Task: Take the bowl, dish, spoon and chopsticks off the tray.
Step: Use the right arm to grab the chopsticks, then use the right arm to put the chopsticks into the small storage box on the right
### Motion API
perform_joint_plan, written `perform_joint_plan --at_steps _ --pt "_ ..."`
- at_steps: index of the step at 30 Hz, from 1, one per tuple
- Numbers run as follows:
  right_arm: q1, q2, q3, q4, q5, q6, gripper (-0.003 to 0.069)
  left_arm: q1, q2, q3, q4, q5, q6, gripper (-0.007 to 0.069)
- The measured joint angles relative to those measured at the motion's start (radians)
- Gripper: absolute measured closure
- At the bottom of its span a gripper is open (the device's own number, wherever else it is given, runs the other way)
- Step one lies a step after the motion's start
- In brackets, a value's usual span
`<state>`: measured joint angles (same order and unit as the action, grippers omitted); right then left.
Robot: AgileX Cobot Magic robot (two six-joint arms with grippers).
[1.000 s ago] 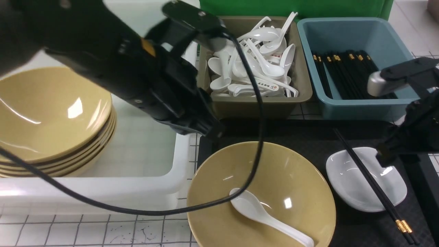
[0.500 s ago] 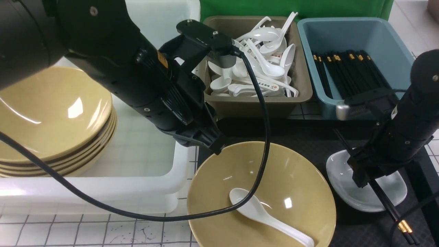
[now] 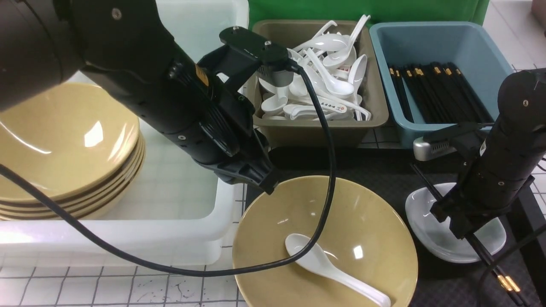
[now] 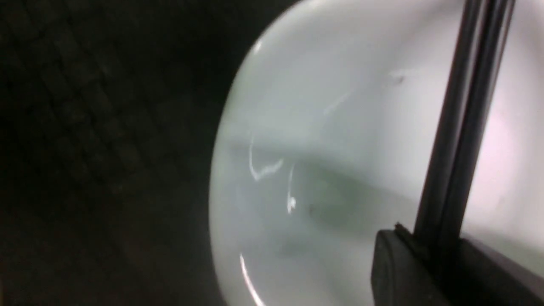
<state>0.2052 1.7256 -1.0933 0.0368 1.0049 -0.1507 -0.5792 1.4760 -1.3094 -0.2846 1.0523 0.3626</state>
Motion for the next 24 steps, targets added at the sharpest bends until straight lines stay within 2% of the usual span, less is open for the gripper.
perform_joint_plan --at_steps 7,11,14,18,24 --pt "0.000 -0.165 -0.053 -0.001 0.033 -0.004 0.0503 0.000 0.000 0.000 -0.011 -0.062 0.000 0.0631" --pt "0.000 -0.215 -0.210 -0.005 -0.061 0.013 0.0503 0.000 0.027 -0.046 -0.067 -0.252 0.000 0.0631" --pt "-0.007 -0.167 -0.337 -0.005 -0.156 0.076 0.0503 0.000 0.083 -0.150 -0.074 -0.323 0.000 0.0631" --pt "-0.046 -0.035 -0.510 -0.005 -0.250 0.171 0.0503 0.000 0.174 -0.308 -0.057 -0.344 0.000 0.0631" --pt "-0.108 0.218 -0.769 -0.008 -0.268 0.221 0.0503 0.000 0.246 -0.411 -0.016 -0.346 0.001 0.0631"
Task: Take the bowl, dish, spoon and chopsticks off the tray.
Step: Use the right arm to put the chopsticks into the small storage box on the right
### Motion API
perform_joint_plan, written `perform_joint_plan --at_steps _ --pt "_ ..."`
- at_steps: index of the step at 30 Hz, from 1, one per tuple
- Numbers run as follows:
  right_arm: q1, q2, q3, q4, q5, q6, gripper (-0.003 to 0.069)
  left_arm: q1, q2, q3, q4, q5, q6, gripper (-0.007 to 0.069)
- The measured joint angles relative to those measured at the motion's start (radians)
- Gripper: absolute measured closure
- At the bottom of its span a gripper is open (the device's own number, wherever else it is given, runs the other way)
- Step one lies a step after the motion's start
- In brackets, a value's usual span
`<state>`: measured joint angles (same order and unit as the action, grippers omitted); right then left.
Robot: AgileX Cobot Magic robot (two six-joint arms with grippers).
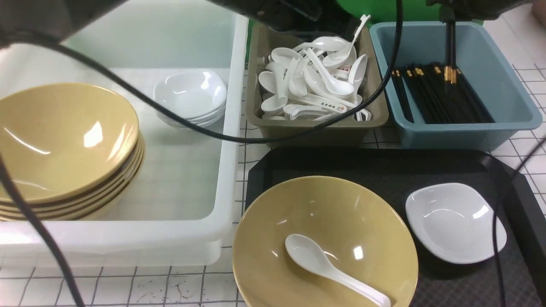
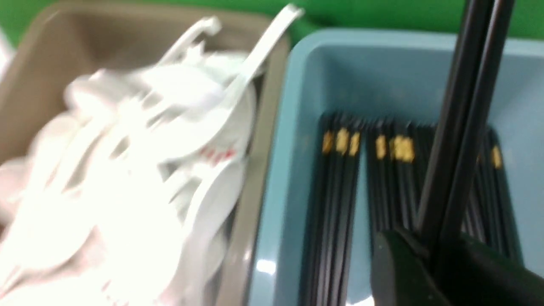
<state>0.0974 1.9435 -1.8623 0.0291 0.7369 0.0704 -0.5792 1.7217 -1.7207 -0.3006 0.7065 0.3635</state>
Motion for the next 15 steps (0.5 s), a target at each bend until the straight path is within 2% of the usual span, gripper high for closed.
perform_joint_plan --at_steps 4,8,11,12,13,15 --pt "-0.014 0.143 -0.121 -0.001 0.064 0.004 0.0503 0.000 0.008 -0.001 0.060 0.023 -0.007 0.0631" --pt "-0.016 0.267 -0.209 -0.001 0.168 -0.009 0.0449 0.000 0.010 -0.004 0.123 0.077 -0.044 0.0631" --pt "-0.016 0.299 -0.230 0.001 0.242 -0.026 0.0344 0.005 0.001 -0.006 0.152 0.141 -0.078 0.0631" --pt "-0.015 0.295 -0.231 0.004 0.291 -0.051 0.0280 0.015 -0.013 0.000 0.153 0.179 -0.079 0.0631" --pt "-0.015 0.295 -0.231 0.004 0.298 -0.055 0.0272 0.016 -0.013 0.000 0.153 0.179 -0.079 0.0631" --pt "-0.005 0.260 -0.231 0.003 0.396 -0.125 0.0196 0.042 -0.073 0.046 0.152 0.233 -0.079 0.0631"
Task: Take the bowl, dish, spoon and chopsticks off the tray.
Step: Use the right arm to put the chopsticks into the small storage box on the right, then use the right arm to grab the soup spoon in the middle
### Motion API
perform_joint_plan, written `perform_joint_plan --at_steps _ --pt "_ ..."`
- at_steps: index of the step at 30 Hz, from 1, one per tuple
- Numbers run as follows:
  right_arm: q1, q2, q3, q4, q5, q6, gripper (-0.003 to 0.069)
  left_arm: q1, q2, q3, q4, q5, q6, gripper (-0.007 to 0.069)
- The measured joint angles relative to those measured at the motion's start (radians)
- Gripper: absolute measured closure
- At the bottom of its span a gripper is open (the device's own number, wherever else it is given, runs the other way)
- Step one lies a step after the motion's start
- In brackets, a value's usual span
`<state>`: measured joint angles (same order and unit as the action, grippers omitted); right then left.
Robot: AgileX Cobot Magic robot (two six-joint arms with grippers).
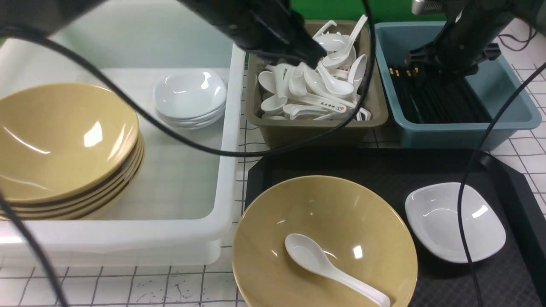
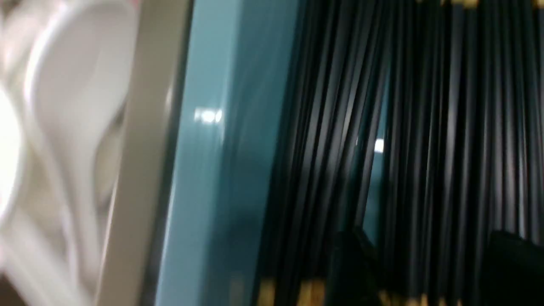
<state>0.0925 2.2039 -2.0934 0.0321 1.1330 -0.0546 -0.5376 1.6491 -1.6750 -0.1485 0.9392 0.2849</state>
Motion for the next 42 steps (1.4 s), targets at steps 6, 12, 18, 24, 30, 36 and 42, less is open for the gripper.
perform_joint_plan --at_steps 6,12,18,24,30,36,42 --pt "0.064 -0.134 0.021 0.000 0.095 -0.083 0.0155 0.072 -0.234 0.234 -0.013 0.019 0.000 0.0631" --pt "0.249 -0.380 0.261 0.002 0.101 -0.115 0.0155 0.121 -0.492 0.520 -0.034 0.023 0.000 0.0631" --pt "0.490 -0.503 0.557 0.008 0.104 -0.169 0.0155 0.121 -0.590 0.683 -0.037 0.026 0.000 0.0631" --pt "0.631 -0.482 0.700 0.010 0.073 -0.235 0.0155 0.121 -0.599 0.736 -0.037 0.017 0.000 0.0631" --pt "0.656 -0.373 0.712 0.007 0.034 -0.249 0.0155 0.121 -0.599 0.739 -0.066 -0.017 0.024 0.0631" --pt "0.656 -0.268 0.712 0.060 0.054 -0.267 0.0157 0.121 -0.599 0.741 -0.109 -0.040 0.039 0.0631" --pt "0.656 -0.246 0.707 0.077 0.064 -0.268 0.0290 0.121 -0.599 0.741 -0.114 -0.100 0.042 0.0631"
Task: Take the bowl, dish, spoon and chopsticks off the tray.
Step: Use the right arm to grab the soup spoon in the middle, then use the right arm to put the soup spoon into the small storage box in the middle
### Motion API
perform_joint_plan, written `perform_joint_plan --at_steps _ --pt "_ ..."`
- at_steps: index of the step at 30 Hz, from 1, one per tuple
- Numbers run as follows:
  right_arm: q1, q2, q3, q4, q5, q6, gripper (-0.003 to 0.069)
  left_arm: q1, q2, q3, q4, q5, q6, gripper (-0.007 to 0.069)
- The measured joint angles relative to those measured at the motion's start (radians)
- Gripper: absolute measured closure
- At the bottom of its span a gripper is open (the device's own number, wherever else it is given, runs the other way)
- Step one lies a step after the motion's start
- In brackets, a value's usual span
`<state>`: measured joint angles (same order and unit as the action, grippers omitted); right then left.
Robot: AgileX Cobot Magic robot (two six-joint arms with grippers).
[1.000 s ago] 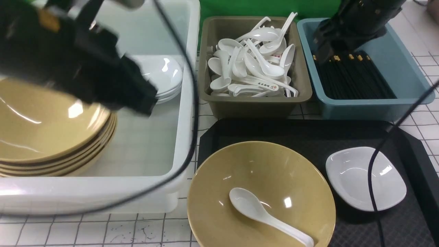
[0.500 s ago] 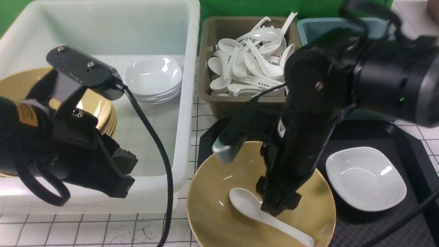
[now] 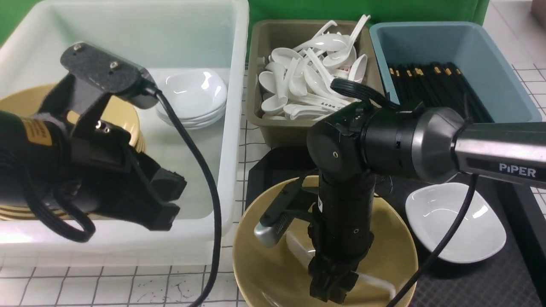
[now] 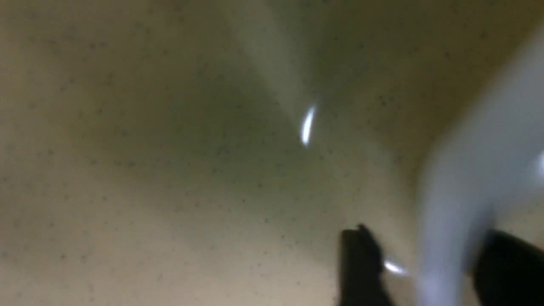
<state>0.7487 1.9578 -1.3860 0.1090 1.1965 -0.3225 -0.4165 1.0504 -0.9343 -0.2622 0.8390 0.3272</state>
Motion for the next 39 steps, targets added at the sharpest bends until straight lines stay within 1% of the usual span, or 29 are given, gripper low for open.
perform_joint_plan --at_steps 1,2,4,5,7,10,12,14,15,16,17,19,20,21,22,23,26,28,29,30,31,32,33,34,35,36,37,39 --pt "0.000 0.000 -0.010 0.000 0.005 0.000 0.0363 0.000 0.002 0.000 0.000 -0.015 0.000 0.0631" --pt "0.000 0.000 -0.010 0.000 0.005 0.000 0.0376 0.000 0.004 0.000 0.000 -0.019 0.000 0.0631" --pt "0.000 -0.001 -0.044 -0.010 0.009 0.000 0.0534 0.000 0.019 0.000 0.000 -0.061 -0.001 0.0631" --pt "0.000 -0.009 -0.076 -0.027 0.010 0.000 0.0573 0.002 0.036 -0.001 0.001 -0.086 -0.010 0.0631" --pt "0.000 -0.019 -0.102 -0.052 0.011 0.000 0.0571 0.014 0.055 -0.012 0.004 -0.098 -0.023 0.0631" --pt "-0.018 -0.052 -0.222 -0.139 0.023 0.014 0.0571 0.086 0.112 -0.090 0.009 -0.096 -0.062 0.0631" --pt "-0.052 -0.063 -0.314 -0.182 0.026 0.029 0.0571 0.148 0.140 -0.158 0.010 -0.095 -0.064 0.0631" --pt "-0.101 -0.063 -0.399 -0.205 -0.005 0.042 0.0571 0.203 0.165 -0.226 0.010 -0.096 -0.061 0.0631" --pt "-0.133 -0.060 -0.435 -0.210 -0.038 0.062 0.0571 0.227 0.177 -0.255 0.005 -0.097 -0.055 0.0631" --pt "-0.138 -0.059 -0.448 -0.211 -0.053 0.065 0.0571 0.231 0.182 -0.265 0.002 -0.098 -0.054 0.0631" --pt "-0.163 -0.054 -0.474 -0.215 -0.079 0.081 0.0571 0.242 0.194 -0.286 -0.008 -0.099 -0.044 0.0631" --pt "-0.208 -0.030 -0.529 -0.221 -0.197 0.130 0.0571 0.250 0.213 -0.309 -0.041 -0.102 -0.028 0.0631" --pt "-0.238 -0.003 -0.556 -0.223 -0.279 0.164 0.0571 0.250 0.226 -0.314 -0.085 -0.097 -0.003 0.0631" --pt "-0.255 0.017 -0.570 -0.224 -0.327 0.185 0.0571 0.250 0.234 -0.315 -0.116 -0.089 0.015 0.0631" --pt "-0.262 0.021 -0.572 -0.224 -0.337 0.190 0.0571 0.250 0.236 -0.315 -0.122 -0.086 0.019 0.0631" --pt "-0.277 0.048 -0.583 -0.224 -0.392 0.217 0.0569 0.250 0.244 -0.315 -0.153 -0.073 0.041 0.0631" --pt "-0.310 0.117 -0.599 -0.224 -0.488 0.282 0.0547 0.250 0.265 -0.315 -0.228 -0.021 0.109 0.0631" --pt "-0.327 0.159 -0.610 -0.225 -0.529 0.314 0.0501 0.250 0.278 -0.315 -0.269 0.023 0.163 0.0631" --pt "-0.336 0.182 -0.619 -0.225 -0.529 0.333 0.0441 0.250 0.283 -0.315 -0.291 0.048 0.198 0.0631" --pt "-0.339 0.196 -0.629 -0.225 -0.521 0.349 0.0401 0.250 0.285 -0.315 -0.304 0.066 0.225 0.0631" --pt "-0.339 0.198 -0.631 -0.225 -0.515 0.352 0.0379 0.250 0.287 -0.315 -0.309 0.069 0.229 0.0631" --pt "-0.343 0.207 -0.646 -0.225 -0.484 0.367 0.0326 0.250 0.289 -0.315 -0.322 0.081 0.250 0.0631" --pt "-0.344 0.207 -0.684 -0.222 -0.405 0.376 0.0227 0.250 0.291 -0.317 -0.332 0.094 0.273 0.0631" --pt "-0.345 0.206 -0.689 -0.222 -0.395 0.376 0.0227 0.248 0.290 -0.317 -0.334 0.095 0.274 0.0631" --pt "-0.345 0.201 -0.734 -0.218 -0.316 0.365 0.0173 0.240 0.294 -0.326 -0.328 0.106 0.276 0.0631" --pt "-0.346 0.195 -0.754 -0.214 -0.278 0.351 0.0151 0.233 0.296 -0.334 -0.322 0.111 0.276 0.0631" --pt "-0.347 0.184 -0.804 -0.208 -0.181 0.306 0.0131 0.208 0.304 -0.357 -0.296 0.124 0.274 0.0631" --pt "-0.346 0.164 -0.858 -0.204 -0.071 0.249 0.0122 0.169 0.321 -0.394 -0.261 0.147 0.265 0.0631"
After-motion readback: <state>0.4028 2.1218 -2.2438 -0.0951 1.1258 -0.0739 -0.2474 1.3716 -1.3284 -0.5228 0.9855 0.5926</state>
